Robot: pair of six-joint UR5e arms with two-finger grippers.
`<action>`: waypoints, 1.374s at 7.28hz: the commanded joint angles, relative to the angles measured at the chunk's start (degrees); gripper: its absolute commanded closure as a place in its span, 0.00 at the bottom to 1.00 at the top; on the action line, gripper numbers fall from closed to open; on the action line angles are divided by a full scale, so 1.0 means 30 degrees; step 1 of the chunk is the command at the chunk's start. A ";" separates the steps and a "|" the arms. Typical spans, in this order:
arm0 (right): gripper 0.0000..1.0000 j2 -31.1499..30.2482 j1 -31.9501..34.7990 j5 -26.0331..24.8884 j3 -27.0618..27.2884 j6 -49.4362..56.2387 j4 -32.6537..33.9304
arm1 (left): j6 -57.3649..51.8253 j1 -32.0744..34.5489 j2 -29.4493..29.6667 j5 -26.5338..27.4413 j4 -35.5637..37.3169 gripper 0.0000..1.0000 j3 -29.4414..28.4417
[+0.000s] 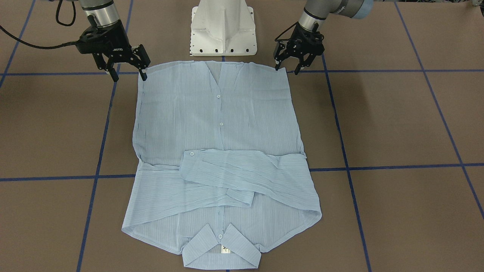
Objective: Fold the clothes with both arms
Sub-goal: 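Move both grippers down to the shirt hem corners nearest the robot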
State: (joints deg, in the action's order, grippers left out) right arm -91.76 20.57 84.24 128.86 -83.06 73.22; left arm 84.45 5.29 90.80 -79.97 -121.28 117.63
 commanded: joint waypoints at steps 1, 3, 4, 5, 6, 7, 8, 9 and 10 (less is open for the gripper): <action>0.00 0.0000 -0.0061 -0.0044 -0.0034 0.0000 -0.0031 | 0.0152 -0.0151 0.0083 -0.0004 0.0465 0.74 -0.0216; 0.00 0.0000 -0.0120 -0.0044 -0.0034 0.0000 -0.0031 | 0.0152 -0.0238 0.0113 -0.0033 0.0495 0.74 -0.0246; 0.00 0.0000 -0.0120 -0.0044 -0.0063 0.0000 -0.0002 | 0.0152 -0.0268 0.0113 -0.0062 0.0495 0.74 -0.0246; 0.00 0.0000 -0.0120 -0.0044 -0.0064 0.0000 -0.0002 | 0.0152 -0.0413 0.0374 -0.0092 0.0495 0.74 -0.0362; 0.00 0.0000 -0.0149 -0.0044 -0.0093 0.0000 -0.0002 | 0.0152 -0.0501 0.0783 -0.0092 0.0495 0.74 -0.0711; 0.00 0.0000 -0.0149 -0.0044 -0.0093 0.0000 -0.0002 | 0.0152 -0.0502 0.1135 -0.0092 0.0495 0.74 -0.0976; 0.00 0.0000 -0.0149 -0.0044 -0.0122 0.0000 -0.0002 | 0.0152 -0.0502 0.1167 -0.0092 0.0495 0.75 -0.1036; 0.00 0.0000 -0.0149 -0.0044 -0.0151 0.0000 -0.0002 | 0.0152 -0.0502 0.1168 -0.0092 0.0495 0.94 -0.1037; 0.00 0.0000 -0.0149 -0.0044 -0.0152 0.0000 -0.0002 | 0.0152 -0.0473 0.1081 -0.0063 0.0495 1.00 -0.1037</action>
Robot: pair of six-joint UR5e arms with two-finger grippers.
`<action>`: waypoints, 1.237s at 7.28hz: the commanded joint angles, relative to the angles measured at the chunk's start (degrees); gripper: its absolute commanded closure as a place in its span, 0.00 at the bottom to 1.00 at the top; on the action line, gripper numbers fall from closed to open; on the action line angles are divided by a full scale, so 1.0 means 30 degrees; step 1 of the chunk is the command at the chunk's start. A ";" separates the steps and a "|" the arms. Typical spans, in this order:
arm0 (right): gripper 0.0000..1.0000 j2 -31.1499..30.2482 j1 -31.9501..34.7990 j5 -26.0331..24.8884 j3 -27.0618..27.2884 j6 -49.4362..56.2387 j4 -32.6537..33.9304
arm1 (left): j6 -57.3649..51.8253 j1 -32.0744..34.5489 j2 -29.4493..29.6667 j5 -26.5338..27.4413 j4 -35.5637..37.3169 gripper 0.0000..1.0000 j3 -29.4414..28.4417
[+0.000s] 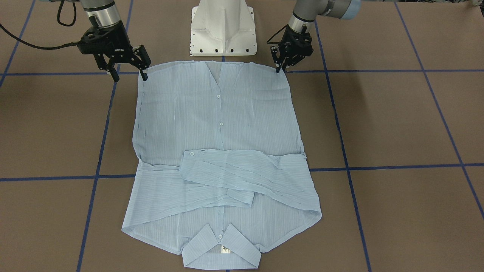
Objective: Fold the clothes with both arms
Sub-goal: 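Move both grippers down to the shirt hem corners nearest the robot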
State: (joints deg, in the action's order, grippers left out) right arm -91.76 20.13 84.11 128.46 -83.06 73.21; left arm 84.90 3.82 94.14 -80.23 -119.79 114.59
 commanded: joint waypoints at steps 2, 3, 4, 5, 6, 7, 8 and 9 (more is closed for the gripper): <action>0.00 -0.0029 -0.0205 -0.0233 -0.0307 -0.0029 -0.0319 | 0.0000 0.0074 -0.0207 0.0024 -0.0001 1.00 0.0180; 0.00 -0.0464 -0.0496 -0.0554 -0.0774 -0.0058 -0.1569 | 0.0000 0.0075 -0.0120 0.0024 -0.0030 1.00 0.0181; 0.00 -0.1716 -0.0847 -0.0847 -0.1503 -0.0059 -0.4337 | 0.0000 0.0075 -0.0061 0.0024 -0.0031 1.00 0.0181; 0.00 -0.2888 -0.1489 -0.1401 -0.1743 -0.1190 -0.5931 | 0.0000 0.0075 -0.0003 0.0053 -0.0060 1.00 0.0181; 0.01 -0.3045 -0.3235 -0.3669 -0.1745 -0.2419 -0.5918 | 0.0000 0.0075 -0.0002 0.0111 -0.0089 1.00 0.0181; 0.12 -0.3076 -0.5080 -0.5809 -0.1745 -0.3795 -0.5512 | 0.0000 0.0075 -0.0002 0.0141 -0.0089 1.00 0.0181; 0.32 -0.3076 -0.5998 -0.6323 -0.1658 -0.5259 -0.4377 | 0.0000 0.0075 -0.0002 0.0344 -0.0118 1.00 0.0210; 0.39 -0.3076 -0.6558 -0.6735 -0.1657 -0.5592 -0.3669 | 0.0000 0.0075 -0.0002 0.0723 -0.0118 1.00 0.0210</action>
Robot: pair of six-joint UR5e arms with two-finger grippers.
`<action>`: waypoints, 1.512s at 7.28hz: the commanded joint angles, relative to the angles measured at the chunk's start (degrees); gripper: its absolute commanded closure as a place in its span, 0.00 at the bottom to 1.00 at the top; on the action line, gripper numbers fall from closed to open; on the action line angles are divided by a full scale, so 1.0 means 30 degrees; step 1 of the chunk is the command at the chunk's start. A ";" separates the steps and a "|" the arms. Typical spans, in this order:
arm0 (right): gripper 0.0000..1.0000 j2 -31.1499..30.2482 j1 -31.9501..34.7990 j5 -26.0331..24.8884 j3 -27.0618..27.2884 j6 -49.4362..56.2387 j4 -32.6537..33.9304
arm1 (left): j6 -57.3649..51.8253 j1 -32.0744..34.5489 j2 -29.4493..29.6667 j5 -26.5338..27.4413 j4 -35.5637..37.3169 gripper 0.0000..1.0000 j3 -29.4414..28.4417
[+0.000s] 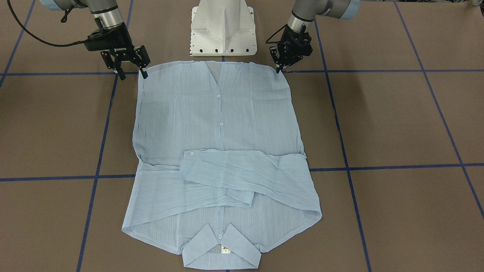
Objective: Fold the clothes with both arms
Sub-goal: 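Move both grippers down to the shirt hem corners nearest the robot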
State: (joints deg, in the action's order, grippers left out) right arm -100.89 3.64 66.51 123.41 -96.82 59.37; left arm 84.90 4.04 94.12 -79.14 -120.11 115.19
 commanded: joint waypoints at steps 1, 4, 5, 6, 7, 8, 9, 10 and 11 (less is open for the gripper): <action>0.41 -0.0033 -0.1503 -0.0929 0.0025 -0.1326 0.1794 | 0.0000 -0.0029 0.0031 0.0481 -0.0013 1.00 0.0010; 0.45 -0.0033 -0.2531 -0.1339 -0.0063 -0.1857 0.2827 | 0.0000 -0.0029 0.0032 0.0687 -0.0042 1.00 0.0010; 0.46 -0.0033 -0.2794 -0.1630 -0.0063 -0.1857 0.2856 | 0.0000 -0.0029 0.0032 0.0688 -0.0042 1.00 0.0010; 0.49 -0.0033 -0.2913 -0.1662 -0.0063 -0.1857 0.2886 | 0.0000 -0.0029 0.0032 0.0688 -0.0042 1.00 0.0039; 0.49 -0.0004 -0.2972 -0.1691 -0.0150 -0.1857 0.2886 | 0.0000 -0.0029 0.0032 0.0688 -0.0042 1.00 0.0040; 0.51 0.0054 -0.3001 -0.1691 -0.0325 -0.1857 0.2857 | 0.0000 -0.0029 0.0032 0.0659 -0.0042 1.00 0.0011; 0.51 0.0170 -0.3031 -0.1866 -0.0471 -0.1857 0.2857 | 0.0000 0.0000 0.0003 0.0658 -0.0042 1.00 0.0010; 0.51 0.0172 -0.3089 -0.2012 -0.0502 -0.1828 0.2886 | 0.0000 0.0000 0.0002 0.0658 -0.0071 1.00 0.0039; 0.51 0.0172 -0.3119 -0.2043 -0.0618 -0.1828 0.2886 | 0.0000 0.0000 0.0002 0.0658 -0.0071 1.00 0.0040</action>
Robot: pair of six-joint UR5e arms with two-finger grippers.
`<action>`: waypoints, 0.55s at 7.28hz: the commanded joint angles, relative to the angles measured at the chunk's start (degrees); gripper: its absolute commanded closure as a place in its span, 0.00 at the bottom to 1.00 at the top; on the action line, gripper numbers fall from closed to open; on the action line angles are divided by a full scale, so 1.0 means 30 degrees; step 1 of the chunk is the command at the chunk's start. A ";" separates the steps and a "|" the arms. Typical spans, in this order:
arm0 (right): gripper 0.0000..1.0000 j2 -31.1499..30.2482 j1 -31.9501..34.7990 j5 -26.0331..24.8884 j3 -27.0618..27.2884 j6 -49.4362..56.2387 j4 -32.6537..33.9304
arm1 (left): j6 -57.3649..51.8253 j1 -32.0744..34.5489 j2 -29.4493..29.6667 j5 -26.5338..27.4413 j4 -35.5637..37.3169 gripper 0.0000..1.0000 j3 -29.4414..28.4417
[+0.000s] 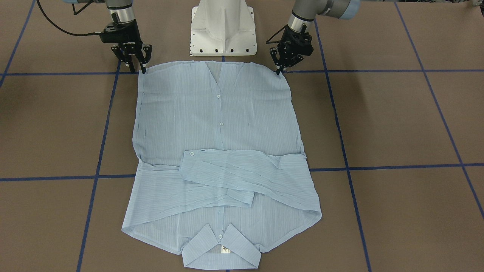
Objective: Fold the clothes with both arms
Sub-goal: 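Move both grippers down to the shirt hem corners nearest the robot, then grasp the hem corners with both grippers and lift them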
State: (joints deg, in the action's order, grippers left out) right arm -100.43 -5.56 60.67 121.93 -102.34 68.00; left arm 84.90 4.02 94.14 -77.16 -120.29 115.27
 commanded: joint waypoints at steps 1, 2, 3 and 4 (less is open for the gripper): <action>0.53 0.0018 -0.0079 -0.0097 -0.0185 0.0011 0.0010 | 0.0000 0.0035 -0.0034 -0.0030 -0.0011 1.00 0.0013; 0.55 0.0105 -0.0079 -0.0097 -0.0301 0.0011 0.0010 | 0.0000 0.0035 -0.0034 -0.0031 -0.0011 1.00 0.0042; 0.56 0.0280 -0.0079 -0.0097 -0.0390 0.0011 0.0010 | 0.0000 0.0064 -0.0005 -0.0031 -0.0011 1.00 0.0042; 0.58 0.0311 -0.0108 -0.0155 -0.0420 0.0011 0.0010 | -0.0029 0.0094 -0.0005 -0.0031 -0.0011 1.00 0.0042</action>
State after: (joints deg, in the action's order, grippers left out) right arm -99.77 -5.82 60.34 120.89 -102.31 68.03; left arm 84.88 4.21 94.10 -77.25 -120.32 115.38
